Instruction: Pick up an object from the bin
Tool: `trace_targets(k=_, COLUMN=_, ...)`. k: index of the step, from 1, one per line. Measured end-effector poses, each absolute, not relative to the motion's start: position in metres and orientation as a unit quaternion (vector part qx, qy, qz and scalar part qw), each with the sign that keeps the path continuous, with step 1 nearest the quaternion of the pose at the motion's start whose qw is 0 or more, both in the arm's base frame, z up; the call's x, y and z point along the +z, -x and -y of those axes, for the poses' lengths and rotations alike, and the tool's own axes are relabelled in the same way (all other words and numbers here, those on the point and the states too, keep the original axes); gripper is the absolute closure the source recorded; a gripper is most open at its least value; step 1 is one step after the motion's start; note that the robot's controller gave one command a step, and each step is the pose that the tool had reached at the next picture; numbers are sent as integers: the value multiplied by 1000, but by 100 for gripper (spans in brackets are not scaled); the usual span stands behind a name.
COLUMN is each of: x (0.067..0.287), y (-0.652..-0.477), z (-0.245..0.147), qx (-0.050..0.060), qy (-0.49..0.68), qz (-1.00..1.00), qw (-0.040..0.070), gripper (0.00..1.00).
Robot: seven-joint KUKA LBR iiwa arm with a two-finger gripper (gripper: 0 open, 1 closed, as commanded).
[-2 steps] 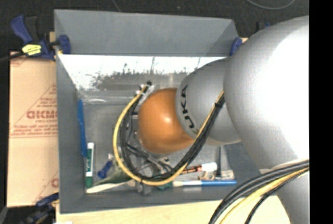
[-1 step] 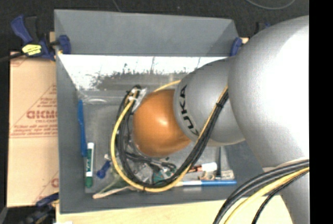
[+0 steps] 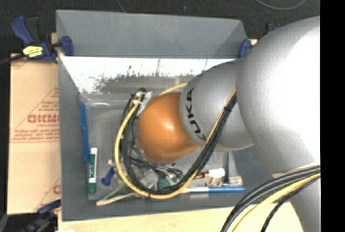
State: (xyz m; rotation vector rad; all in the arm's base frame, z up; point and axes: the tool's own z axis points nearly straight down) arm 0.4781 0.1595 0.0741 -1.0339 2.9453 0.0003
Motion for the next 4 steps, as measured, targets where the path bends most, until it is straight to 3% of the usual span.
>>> trace_targets(k=2, x=87, y=-480, z=-158, qx=0, qy=329, qz=-944, qw=13, gripper=100)
trace_targets(k=3, x=124, y=-478, z=-158, qx=0, qy=329, qz=-944, qw=9, gripper=100)
trace_targets(k=4, x=153, y=-480, z=-158, qx=0, qy=328, qz=-944, qw=13, gripper=100)
